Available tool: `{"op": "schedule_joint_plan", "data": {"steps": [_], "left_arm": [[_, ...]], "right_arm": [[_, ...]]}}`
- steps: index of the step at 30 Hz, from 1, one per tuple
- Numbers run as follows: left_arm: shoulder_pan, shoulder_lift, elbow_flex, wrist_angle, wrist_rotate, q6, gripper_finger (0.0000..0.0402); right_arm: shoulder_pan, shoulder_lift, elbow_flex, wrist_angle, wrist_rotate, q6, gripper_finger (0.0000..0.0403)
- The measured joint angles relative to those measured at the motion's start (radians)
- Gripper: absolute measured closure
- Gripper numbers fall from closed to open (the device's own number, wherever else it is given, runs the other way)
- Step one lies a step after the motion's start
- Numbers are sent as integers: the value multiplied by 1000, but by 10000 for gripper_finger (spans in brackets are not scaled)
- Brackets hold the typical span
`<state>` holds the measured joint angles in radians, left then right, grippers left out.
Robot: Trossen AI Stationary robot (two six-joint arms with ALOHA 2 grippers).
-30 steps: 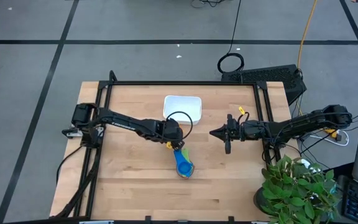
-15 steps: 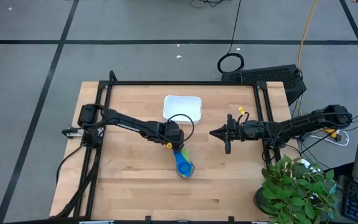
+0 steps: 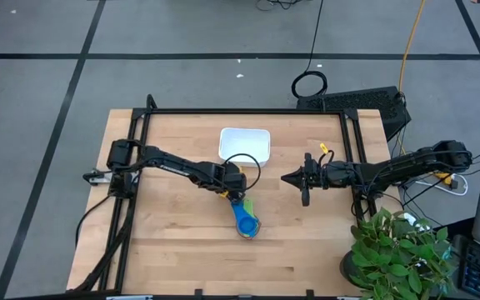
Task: Nest measuring cups in basket
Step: Stack the yellow measuring cup on top of the blue measuring cup
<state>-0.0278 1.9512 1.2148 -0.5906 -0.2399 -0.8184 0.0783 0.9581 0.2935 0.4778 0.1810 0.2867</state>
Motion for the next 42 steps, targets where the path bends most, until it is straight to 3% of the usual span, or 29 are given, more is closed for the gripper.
{"op": "schedule_joint_plan", "data": {"steps": [12, 22, 31, 36, 42], "left_arm": [[15, -4, 1, -48, 23, 40, 244], [11, -47, -5, -110, 116, 127, 236], [-6, -185, -5, -187, 112, 210, 244], [-38, -267, -3, -166, 103, 367, 244], [-136, -315, -2, -89, 98, 715, 237]], "right_arm": [[0, 0, 0, -4, 0, 0, 403], [0, 0, 0, -5, 0, 8, 403], [0, 0, 1, -11, 1, 16, 403], [0, 0, 1, -12, 1, 16, 403], [0, 0, 1, -10, 3, 16, 403]]}}
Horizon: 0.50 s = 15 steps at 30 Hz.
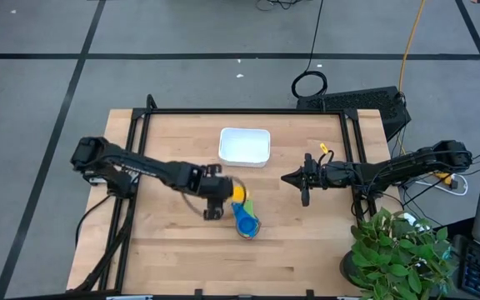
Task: Nest measuring cups in basket
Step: Stack the yellow measuring cup on top of the blue measuring cup
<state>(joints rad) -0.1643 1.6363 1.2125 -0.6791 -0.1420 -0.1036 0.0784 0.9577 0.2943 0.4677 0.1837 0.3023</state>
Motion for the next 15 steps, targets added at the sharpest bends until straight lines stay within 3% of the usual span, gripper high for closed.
{"op": "schedule_joint_plan", "data": {"steps": [5, 15], "left_arm": [[-85, 5, 0, 57, -25, 353, 244], [-120, 7, 0, 163, -37, 773, 237]], "right_arm": [[-1, 0, 0, 8, 7, 1, 403], [-7, 0, 0, 36, 32, 44, 403]]}}
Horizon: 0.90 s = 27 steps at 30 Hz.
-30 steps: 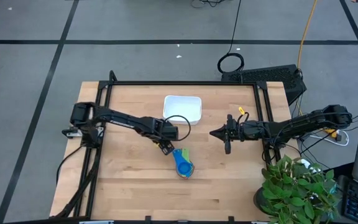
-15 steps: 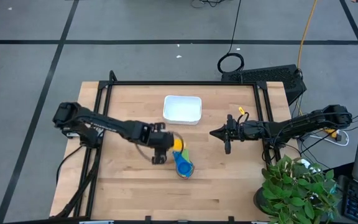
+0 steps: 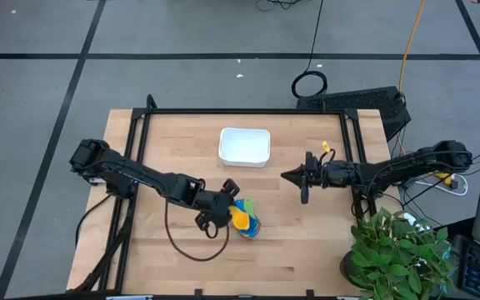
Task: Nest measuring cups in basket
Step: Stack the yellow measuring cup on top of the blue measuring cup
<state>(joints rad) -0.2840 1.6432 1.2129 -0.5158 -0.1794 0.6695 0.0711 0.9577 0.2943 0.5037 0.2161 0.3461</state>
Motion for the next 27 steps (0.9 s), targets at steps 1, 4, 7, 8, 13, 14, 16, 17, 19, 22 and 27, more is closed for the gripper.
{"op": "schedule_joint_plan", "data": {"steps": [1, 4, 7, 8, 13, 14, 16, 17, 19, 22, 27], "left_arm": [[0, 0, 0, 7, 14, 25, 241], [5, 0, 1, 32, 43, 72, 244], [7, 18, 29, 34, 73, 95, 244], [6, 31, 46, 32, 81, 102, 244], [0, 132, 185, -112, 102, 145, 232], [0, 154, 213, -151, 103, 148, 232], [2, 190, 260, -202, 107, 148, 240], [5, 202, 276, -225, 113, 149, 244], [15, 219, 295, -250, 139, 149, 244], [28, 225, 303, -251, 163, 149, 244], [49, 224, 303, -244, 149, 185, 218]], "right_arm": [[-2, 0, 0, 0, 0, 7, 403], [-7, 0, 0, 0, 1, 17, 403], [-11, 0, 0, 0, 18, 27, 403], [-11, 0, 0, 0, 19, 28, 403], [-12, 0, 0, 7, 20, 33, 403], [-12, 0, 0, 8, 20, 35, 403], [-12, 0, 0, 7, 20, 35, 403], [-12, 0, 0, 8, 20, 35, 403], [-12, 0, 0, 7, 19, 35, 403], [-12, 0, 0, 8, 19, 34, 403], [-12, 0, 0, 7, 18, 25, 403]]}}
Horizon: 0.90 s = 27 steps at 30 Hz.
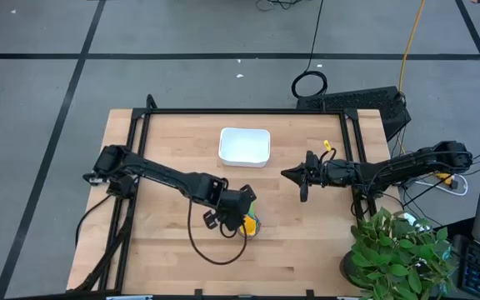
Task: Nest measuring cups in basket
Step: Stack the yellow measuring cup on top of the blue measuring cup
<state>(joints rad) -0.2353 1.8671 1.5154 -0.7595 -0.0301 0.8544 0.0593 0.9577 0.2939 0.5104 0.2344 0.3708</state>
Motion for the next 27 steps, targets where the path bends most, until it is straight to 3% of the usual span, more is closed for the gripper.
{"op": "schedule_joint_plan", "data": {"steps": [8, 17, 27], "left_arm": [[7, 30, 0, 13, -3, 27, 246], [7, 45, -1, 16, -32, 17, 165], [13, 27, -1, -27, -166, -65, 151]], "right_arm": [[0, 0, 0, -4, 0, -16, 403], [0, 0, 0, -14, 0, -16, 403], [0, 0, 0, 10, -3, -14, 403]]}}
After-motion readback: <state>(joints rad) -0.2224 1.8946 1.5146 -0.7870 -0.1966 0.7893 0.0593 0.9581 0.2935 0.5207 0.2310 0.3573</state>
